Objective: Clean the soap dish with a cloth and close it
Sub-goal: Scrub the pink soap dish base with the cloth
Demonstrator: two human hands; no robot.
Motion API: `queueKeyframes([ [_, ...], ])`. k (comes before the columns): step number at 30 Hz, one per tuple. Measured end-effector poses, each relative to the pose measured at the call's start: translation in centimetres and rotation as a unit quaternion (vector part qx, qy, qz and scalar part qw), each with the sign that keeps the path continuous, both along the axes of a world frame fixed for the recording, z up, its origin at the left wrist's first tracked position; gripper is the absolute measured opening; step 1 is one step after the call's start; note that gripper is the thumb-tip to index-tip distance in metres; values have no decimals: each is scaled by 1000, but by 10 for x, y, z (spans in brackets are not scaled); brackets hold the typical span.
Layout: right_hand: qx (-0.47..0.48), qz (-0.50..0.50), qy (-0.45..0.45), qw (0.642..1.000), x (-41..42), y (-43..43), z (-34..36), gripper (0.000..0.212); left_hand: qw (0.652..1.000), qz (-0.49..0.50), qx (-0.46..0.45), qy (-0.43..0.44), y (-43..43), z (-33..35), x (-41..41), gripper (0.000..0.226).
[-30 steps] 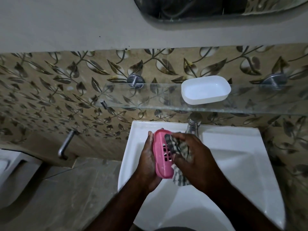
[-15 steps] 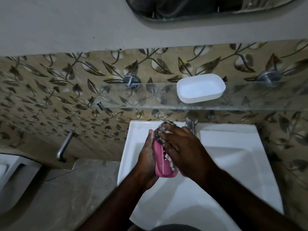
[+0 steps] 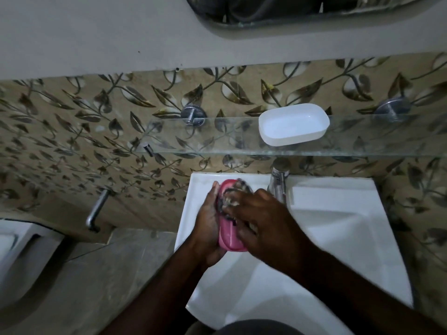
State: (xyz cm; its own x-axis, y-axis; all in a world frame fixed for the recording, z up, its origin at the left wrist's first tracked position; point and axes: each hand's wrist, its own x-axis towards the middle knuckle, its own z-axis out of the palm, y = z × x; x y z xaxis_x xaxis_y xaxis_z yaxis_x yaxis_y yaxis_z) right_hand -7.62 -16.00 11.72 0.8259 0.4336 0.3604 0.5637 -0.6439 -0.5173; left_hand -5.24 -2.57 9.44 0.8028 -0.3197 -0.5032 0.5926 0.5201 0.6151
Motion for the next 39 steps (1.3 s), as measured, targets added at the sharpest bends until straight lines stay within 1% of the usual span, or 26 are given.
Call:
queueKeyframes([
  [2,-7,47,2,999,-22,3,-6,38,1000,-4,-11,27,7,-1,2,74],
  [5,-21,68,18,997,-31,-1,-10,38,998,3,-2,57,11,-3,-1,89],
  [6,-24,65,13,997,-27,-1,-9,36,999,9,2,53,9,-3,-3,89],
  [8,-18,25,8,1000,-13,3,-2,33,1000,17,-3,25,4,-2,-5,80],
  [10,-2,-8,3,1000,-6,6,8,36,1000,28,-2,-4,2,0,-6,70],
  [12,-11,24,-17,1000,-16,8,9,36,1000,21,-4,-7,7,3,-4,79],
  [13,-20,42,-18,999,-25,8,6,39,1000,18,-2,-10,10,3,-2,85],
  [15,-29,53,-9,998,-39,4,-1,42,1000,18,2,-21,14,2,1,89],
  [17,-34,31,3,999,-33,-2,-6,37,1000,20,-18,-11,10,2,-2,91],
  [18,-32,1,10,999,-27,-2,-6,36,999,19,-29,-9,6,4,-3,91],
  [20,5,-65,20,998,-20,3,-2,35,999,23,-37,-28,1,4,-4,87],
  [21,22,-81,20,996,-22,8,2,35,998,29,-31,-37,-1,5,-4,86],
  [23,29,-64,16,997,-35,15,5,36,998,42,10,-56,-2,4,-3,88],
  [25,11,-38,14,999,-43,11,0,38,995,50,35,-76,1,6,-2,89],
  [27,9,-64,14,998,-32,-1,-7,37,994,60,35,-84,3,9,-1,89],
  [29,34,-123,32,991,-22,-5,-7,36,991,81,51,-96,5,12,1,91],
  [31,61,-137,37,988,-27,8,1,38,988,103,49,-100,3,16,4,91],
  [33,63,-106,28,992,-42,22,7,39,985,129,47,-100,2,17,7,88],
  [35,49,-86,18,995,-43,20,4,38,984,137,55,-98,2,18,5,92],
  [37,55,-119,28,991,-32,10,-3,38,986,139,43,-85,1,17,2,96],
  [39,69,-146,49,986,-30,10,-3,37,986,139,33,-86,-1,16,0,96],
])
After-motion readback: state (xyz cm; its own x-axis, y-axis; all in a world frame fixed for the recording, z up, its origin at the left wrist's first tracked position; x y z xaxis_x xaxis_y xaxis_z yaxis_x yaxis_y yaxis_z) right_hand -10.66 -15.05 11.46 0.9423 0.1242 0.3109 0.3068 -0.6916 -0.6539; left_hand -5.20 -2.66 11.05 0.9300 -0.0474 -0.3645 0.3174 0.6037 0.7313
